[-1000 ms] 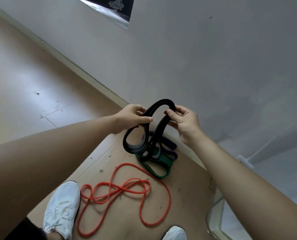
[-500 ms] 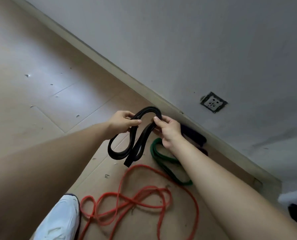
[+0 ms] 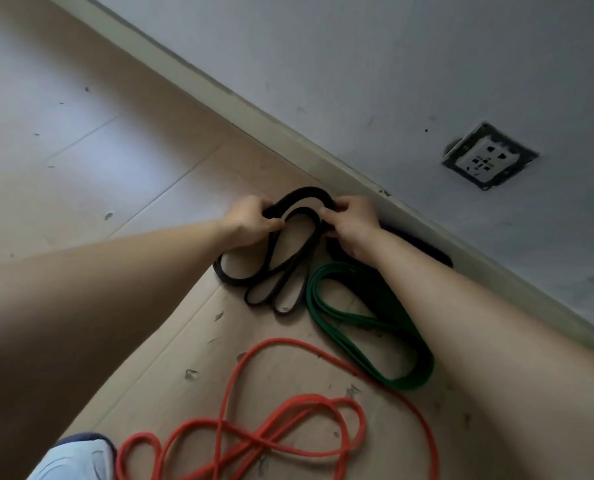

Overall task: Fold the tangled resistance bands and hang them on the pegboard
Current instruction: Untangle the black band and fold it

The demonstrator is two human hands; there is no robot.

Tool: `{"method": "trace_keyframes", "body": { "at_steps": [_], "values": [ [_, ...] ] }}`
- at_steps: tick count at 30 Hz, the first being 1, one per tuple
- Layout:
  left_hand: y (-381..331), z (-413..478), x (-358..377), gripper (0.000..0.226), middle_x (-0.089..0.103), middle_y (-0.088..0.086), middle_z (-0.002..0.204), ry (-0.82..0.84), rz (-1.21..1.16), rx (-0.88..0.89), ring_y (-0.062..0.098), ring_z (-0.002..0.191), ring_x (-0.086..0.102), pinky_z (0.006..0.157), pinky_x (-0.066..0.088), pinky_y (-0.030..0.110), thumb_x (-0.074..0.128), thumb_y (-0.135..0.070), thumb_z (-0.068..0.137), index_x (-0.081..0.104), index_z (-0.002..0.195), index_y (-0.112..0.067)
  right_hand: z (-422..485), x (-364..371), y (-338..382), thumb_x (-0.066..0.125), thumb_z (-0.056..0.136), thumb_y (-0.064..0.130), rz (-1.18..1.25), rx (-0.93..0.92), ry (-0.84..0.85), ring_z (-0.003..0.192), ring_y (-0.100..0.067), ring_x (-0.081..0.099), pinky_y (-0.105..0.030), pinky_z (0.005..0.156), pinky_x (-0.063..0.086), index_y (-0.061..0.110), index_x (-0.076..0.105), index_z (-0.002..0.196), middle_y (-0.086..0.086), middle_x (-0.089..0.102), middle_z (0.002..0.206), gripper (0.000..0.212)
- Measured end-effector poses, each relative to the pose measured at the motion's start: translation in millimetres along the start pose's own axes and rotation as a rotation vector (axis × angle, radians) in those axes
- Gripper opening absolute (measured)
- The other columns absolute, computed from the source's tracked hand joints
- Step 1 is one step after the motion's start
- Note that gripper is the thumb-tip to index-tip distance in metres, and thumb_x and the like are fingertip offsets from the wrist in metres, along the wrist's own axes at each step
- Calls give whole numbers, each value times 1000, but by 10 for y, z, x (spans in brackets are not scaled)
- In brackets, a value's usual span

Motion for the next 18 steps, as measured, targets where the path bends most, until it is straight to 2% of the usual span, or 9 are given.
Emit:
{"method": "trace_keyframes", "body": {
  "at_steps": [2,4,8,11,15,18],
  "values": [
    [41,29,8,37,63,11,113,-30,158,5,32,111,57,90,47,39,65,-39,94,65,125,-19,8,16,68,74,92,19,-149,-59,-33,94,-29,71,-50,85,61,4,70,113,-9,72,100,27],
    [110,30,13,49,57,15,122,-48,263,-27,36,118,51,97,45,45,65,-46,92,57,134,-21,-12,24,200,75,91,25,-399,-152,-77,104,-32,68,-49,92,57,-1,68,118,-15,71,112,39],
    [181,-36,8,64,51,17,134,-95,261,-46,39,127,45,105,42,46,64,-45,93,43,148,-20,-98,124,428,70,94,33,-818,-290,-106,109,-33,65,-41,90,56,6,67,119,-14,70,117,37],
    [129,-104,14,61,50,14,137,-97,233,2,37,128,45,106,42,46,63,-38,95,42,150,-21,-91,125,435,68,95,30,-898,-282,-100,109,-34,65,-38,87,56,9,67,119,-14,70,118,31],
    [38,-212,-14,56,52,8,143,-109,287,88,35,128,45,105,41,43,63,-33,94,47,147,-23,-96,57,395,67,96,24,-906,-250,-79,112,-33,63,-39,91,55,7,63,125,-15,67,124,33],
    [-37,-341,-6,45,48,1,149,-147,315,161,32,130,42,107,40,44,64,-37,93,57,137,-28,-144,41,384,68,96,27,-910,-277,-96,115,-33,58,-39,90,52,8,62,124,-13,60,129,34]
  ]
}}
Point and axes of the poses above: each hand's wrist, its own z-axis towards the middle knuckle, its own x-axis out of the palm, y = z × x, the point moved 10 cm from there along z, towards the middle knuckle
